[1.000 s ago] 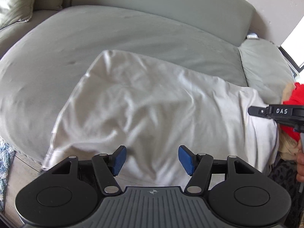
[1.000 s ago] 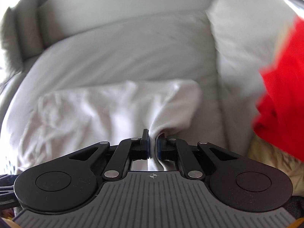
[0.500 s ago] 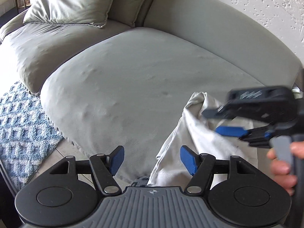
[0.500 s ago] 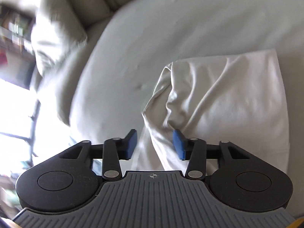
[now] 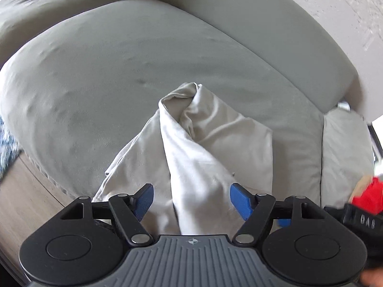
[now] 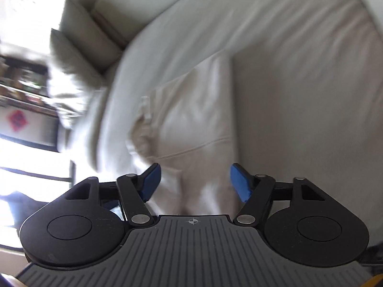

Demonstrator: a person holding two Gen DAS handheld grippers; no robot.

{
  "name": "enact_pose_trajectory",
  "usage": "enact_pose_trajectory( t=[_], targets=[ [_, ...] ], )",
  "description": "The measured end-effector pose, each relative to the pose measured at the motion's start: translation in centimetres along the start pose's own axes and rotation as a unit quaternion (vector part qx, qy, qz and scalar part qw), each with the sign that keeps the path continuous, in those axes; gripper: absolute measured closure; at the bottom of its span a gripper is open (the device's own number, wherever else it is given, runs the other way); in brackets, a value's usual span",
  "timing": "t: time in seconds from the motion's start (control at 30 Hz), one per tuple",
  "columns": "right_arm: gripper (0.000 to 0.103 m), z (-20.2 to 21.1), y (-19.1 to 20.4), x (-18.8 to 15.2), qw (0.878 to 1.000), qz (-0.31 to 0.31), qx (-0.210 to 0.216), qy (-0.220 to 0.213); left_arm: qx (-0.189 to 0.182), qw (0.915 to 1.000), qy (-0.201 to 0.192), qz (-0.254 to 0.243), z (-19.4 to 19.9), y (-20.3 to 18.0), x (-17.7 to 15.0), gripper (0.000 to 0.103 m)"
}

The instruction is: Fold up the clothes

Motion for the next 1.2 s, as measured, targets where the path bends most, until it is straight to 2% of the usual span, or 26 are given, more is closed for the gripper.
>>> enact_pose_trajectory(
  t=[0.07, 0.13, 0.2, 0.3, 0.37, 0.47, 0.53, 0.57, 0.7, 0.77, 0.83, 0.9, 0.93, 0.97, 1.1, 1.2],
  targets=[
    [0.045, -1.9, 1.1, -0.2, 0.998, 0.033, 0.046, 0.010, 0.026, 0.9992, -0.020, 0.023, 0.3, 0.9, 0.0, 0.033],
    [0.045, -3.2, 2.4, -0.6, 0.992, 0.121, 0.035, 0.019, 0.030, 0.9984, -0.030, 0.037, 0.5, 2.0, 0.1, 0.033],
    [0.041, -4.8, 3.6, -1.6, 0.977, 0.213, -0.003, 0.022, 0.006, 0.9988, -0.017, 0.046, -0.1, 3.0, 0.4, 0.033],
    [0.040, -7.4, 5.1, -3.7, 0.965, 0.257, -0.014, 0.056, -0.014, 0.9987, 0.009, 0.048, -1.3, 4.3, 1.1, 0.033],
    [0.040, -8.4, 7.1, -5.8, 0.954, 0.290, 0.003, 0.081, -0.019, 0.9989, 0.016, 0.039, -1.7, 5.0, 1.6, 0.033],
    [0.041, -7.8, 11.1, -9.4, 0.922, 0.366, 0.046, 0.119, -0.035, 0.9986, 0.028, 0.029, -2.0, 5.9, 2.2, 0.033],
    [0.041, -6.7, 11.9, -10.4, 0.914, 0.382, 0.052, 0.124, -0.054, 0.9977, 0.036, 0.020, -1.9, 6.1, 2.4, 0.033],
    [0.039, -6.1, 12.0, -10.5, 0.915, 0.380, 0.055, 0.123, -0.064, 0.9971, 0.039, 0.015, -1.9, 6.2, 2.4, 0.033],
    [0.039, -4.5, 10.4, -8.6, 0.944, 0.309, 0.048, 0.107, -0.081, 0.9954, 0.045, -0.022, -1.6, 5.0, 1.7, 0.034],
    [0.039, -3.8, 9.4, -7.7, 0.952, 0.290, 0.032, 0.094, -0.068, 0.9955, 0.042, -0.051, -1.7, 4.1, 1.3, 0.036],
    [0.037, -3.2, 8.5, -7.0, 0.959, 0.271, 0.019, 0.080, -0.028, 0.9951, 0.040, -0.086, -2.0, 3.2, 0.8, 0.040],
    [0.037, -2.7, 7.6, -6.4, 0.966, 0.249, 0.012, 0.069, 0.024, 0.9913, 0.031, -0.125, -2.4, 2.4, 0.2, 0.054],
    [0.037, -2.5, 7.2, -6.1, 0.969, 0.240, 0.009, 0.064, 0.042, 0.9882, 0.021, -0.146, -2.5, 2.0, -0.1, 0.084],
    [0.037, -2.3, 7.0, -5.8, 0.971, 0.232, 0.006, 0.060, 0.057, 0.9846, 0.009, -0.165, -2.5, 1.7, -0.3, 0.096],
    [0.037, -1.6, 6.1, -4.9, 0.976, 0.213, -0.002, 0.043, 0.100, 0.9745, -0.025, -0.200, -2.2, 1.1, -0.6, 0.098],
    [0.037, -0.9, 5.3, -4.0, 0.978, 0.208, -0.021, 0.022, 0.114, 0.9724, -0.013, -0.203, -2.2, 1.6, -0.5, 0.078]
  ],
)
Point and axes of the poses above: each gripper's, at about its wrist camera, not at the fingertips, and z roughly against the way its jaws point, y to its left, x to its top, the point moved 3 cm from there along -z, roughly the way its jaws point, and after that the axes turned 7 degrees about x, right-handed, at the moved point
